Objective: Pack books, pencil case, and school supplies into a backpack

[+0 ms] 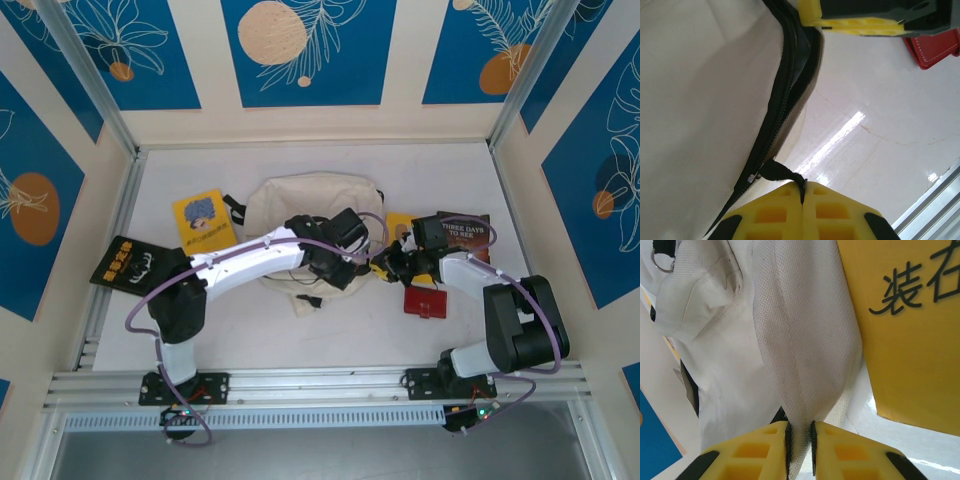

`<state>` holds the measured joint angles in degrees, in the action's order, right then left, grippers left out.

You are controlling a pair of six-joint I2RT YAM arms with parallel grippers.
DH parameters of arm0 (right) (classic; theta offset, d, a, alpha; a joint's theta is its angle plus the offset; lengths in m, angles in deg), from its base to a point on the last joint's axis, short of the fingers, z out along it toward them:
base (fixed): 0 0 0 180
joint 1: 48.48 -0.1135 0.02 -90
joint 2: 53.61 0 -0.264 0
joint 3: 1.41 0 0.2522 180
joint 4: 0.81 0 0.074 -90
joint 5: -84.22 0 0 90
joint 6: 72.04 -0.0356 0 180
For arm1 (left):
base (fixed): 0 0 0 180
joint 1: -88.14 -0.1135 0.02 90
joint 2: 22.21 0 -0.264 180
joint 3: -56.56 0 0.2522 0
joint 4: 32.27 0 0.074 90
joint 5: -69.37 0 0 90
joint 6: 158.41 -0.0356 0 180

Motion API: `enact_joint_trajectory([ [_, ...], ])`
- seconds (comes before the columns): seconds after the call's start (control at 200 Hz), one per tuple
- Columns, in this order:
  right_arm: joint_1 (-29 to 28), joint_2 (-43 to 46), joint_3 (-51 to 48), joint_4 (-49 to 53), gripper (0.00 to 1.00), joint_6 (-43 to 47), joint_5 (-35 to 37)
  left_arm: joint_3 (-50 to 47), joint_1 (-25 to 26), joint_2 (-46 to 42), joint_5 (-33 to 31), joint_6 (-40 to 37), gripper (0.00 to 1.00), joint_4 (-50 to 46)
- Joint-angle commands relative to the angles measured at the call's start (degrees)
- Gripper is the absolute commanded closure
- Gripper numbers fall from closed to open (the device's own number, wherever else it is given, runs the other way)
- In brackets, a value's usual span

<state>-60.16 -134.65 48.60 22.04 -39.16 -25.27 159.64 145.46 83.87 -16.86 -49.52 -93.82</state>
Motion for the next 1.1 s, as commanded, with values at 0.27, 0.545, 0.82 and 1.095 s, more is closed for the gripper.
enact_joint_trajectory([
  [0.27, -0.4, -1.8, 5.2, 5.4, 0.87, 6.7, 8.4, -3.9, 0.2, -1.5, -4.0, -2.9, 1.0, -5.1],
  [0.545, 0.1, -6.7, 10.5, 6.3, 0.88, 10.8, 15.1, -10.3, -2.2, -5.6, -7.3, -2.7, 1.0, -8.0],
  [0.82, 1.9, -13.2, 16.5, 5.7, 0.89, 12.9, 16.7, -18.2, -7.0, -11.2, -10.0, -1.5, 1.0, -8.2],
  [1.095, 2.9, -12.4, 19.4, 6.1, 0.78, 15.4, 10.4, -20.7, -9.9, -13.6, -7.7, -2.3, 1.0, -5.7],
])
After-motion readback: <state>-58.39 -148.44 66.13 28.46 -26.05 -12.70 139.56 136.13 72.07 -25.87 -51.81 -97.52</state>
